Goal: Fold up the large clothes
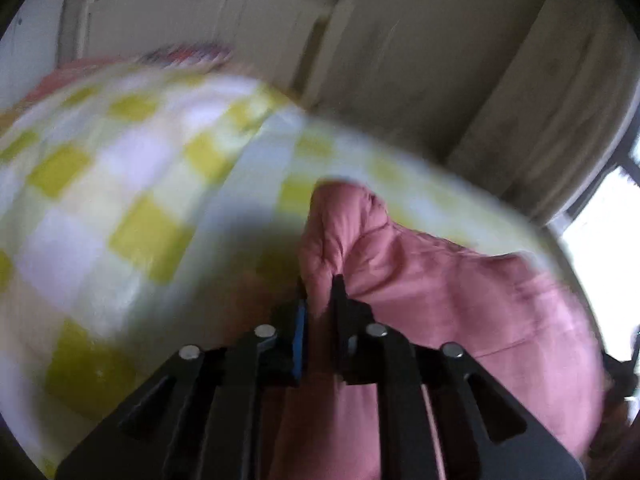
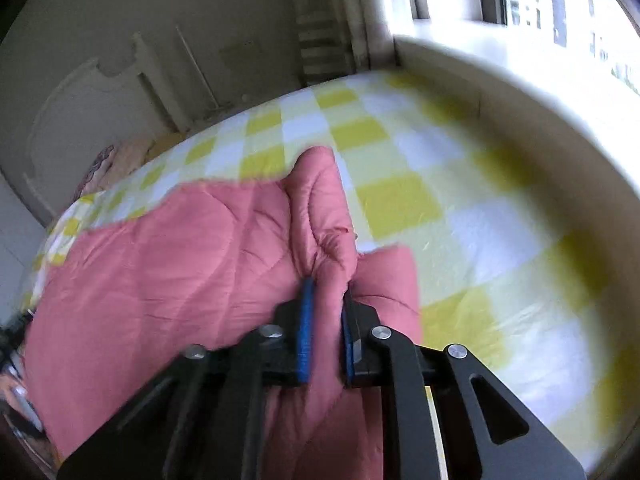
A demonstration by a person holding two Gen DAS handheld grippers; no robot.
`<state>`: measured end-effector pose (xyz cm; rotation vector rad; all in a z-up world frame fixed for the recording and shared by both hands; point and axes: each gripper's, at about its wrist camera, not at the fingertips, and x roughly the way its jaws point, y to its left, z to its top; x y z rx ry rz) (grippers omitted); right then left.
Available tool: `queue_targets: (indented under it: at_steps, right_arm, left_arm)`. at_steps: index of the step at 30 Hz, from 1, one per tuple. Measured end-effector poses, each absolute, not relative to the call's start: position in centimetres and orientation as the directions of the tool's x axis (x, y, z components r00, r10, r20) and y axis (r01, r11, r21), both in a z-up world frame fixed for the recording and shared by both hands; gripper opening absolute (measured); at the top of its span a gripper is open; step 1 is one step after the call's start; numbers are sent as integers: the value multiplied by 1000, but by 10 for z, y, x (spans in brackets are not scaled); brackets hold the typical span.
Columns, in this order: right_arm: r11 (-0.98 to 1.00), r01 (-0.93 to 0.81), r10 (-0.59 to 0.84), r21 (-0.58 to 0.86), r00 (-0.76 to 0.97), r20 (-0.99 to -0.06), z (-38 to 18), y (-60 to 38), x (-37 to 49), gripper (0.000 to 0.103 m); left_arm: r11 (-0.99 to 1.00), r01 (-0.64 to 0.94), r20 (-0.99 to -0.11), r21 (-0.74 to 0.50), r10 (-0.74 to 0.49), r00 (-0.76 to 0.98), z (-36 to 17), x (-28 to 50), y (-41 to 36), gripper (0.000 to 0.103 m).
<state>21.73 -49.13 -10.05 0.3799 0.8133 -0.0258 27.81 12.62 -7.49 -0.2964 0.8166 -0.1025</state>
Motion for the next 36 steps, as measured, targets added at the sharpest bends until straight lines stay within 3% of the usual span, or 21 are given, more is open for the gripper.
queue_targets:
  at_steps: [2, 3, 4, 6, 7, 8, 10, 12, 15, 17, 20, 23, 24, 25, 28, 36]
  right_arm:
    - [911, 182, 140, 369, 705, -695, -98, -498, 215, 19]
    - [907, 184, 151, 379, 698, -700, -93, -501, 214, 21]
    - [904, 179, 167, 389, 688, -706, -87, -504, 211, 26]
    - [876, 152, 224, 458, 712, -665, -67, -512, 202, 51]
    - [866, 140, 229, 479, 741, -631, -59, -515, 197, 81]
    - [863, 118, 218, 492, 790, -573, -42, -515, 186, 99]
    - [881, 23, 213, 472, 872, -441, -8, -499, 166, 99]
    - [926, -50, 224, 375, 872, -436, 18, -465, 163, 99]
    - [974, -130, 203, 187, 869, -451, 34, -403, 164, 99]
    - [984, -160, 178, 79, 856, -486, 30, -368, 171, 99]
    - [980, -199, 166, 6, 801, -576, 3, -330, 198, 98]
    - [968, -208, 39, -141, 679, -733, -78, -307, 237, 99]
    - [977, -212, 116, -39, 671, -733, -94, -315, 242, 99]
    - [982, -187, 129, 5, 659, -741, -97, -321, 248, 99]
    - [984, -176, 126, 14, 645, -754, -95, -326, 254, 99]
    - [984, -176, 144, 37, 647, -748, -97, -324, 255, 99]
  left_arm:
    - [937, -44, -684, -346, -220, 695, -72, 275, 135, 17]
    - [936, -51, -673, -348, -212, 708, -66, 272, 137, 31]
    - [945, -53, -665, -322, -186, 723, -57, 269, 138, 56]
    - [960, -95, -603, -262, -86, 793, -33, 252, 142, 84]
    - [958, -114, -527, -261, -43, 849, -17, 237, 145, 91]
    - [957, -113, -485, -267, -32, 874, -6, 228, 144, 95]
    - [961, -70, -420, -267, -51, 906, 19, 213, 131, 99]
    - [975, -11, -403, -220, -80, 912, 35, 209, 103, 100]
    - [996, 77, -389, -53, -92, 917, 45, 203, 46, 101]
    - [988, 114, -408, 107, -61, 911, 38, 211, 0, 101]
    - [970, 132, -469, 203, -21, 883, 15, 233, -35, 101]
    - [942, 135, -566, 307, 67, 822, -43, 265, -49, 101]
    - [946, 179, -677, 271, 56, 734, -69, 284, -50, 101]
    - [957, 177, -709, 230, 40, 704, -75, 292, -43, 101]
    - [974, 157, -738, 161, 14, 675, -77, 306, -30, 101]
    - [976, 161, -746, 150, 5, 665, -81, 309, -29, 101]
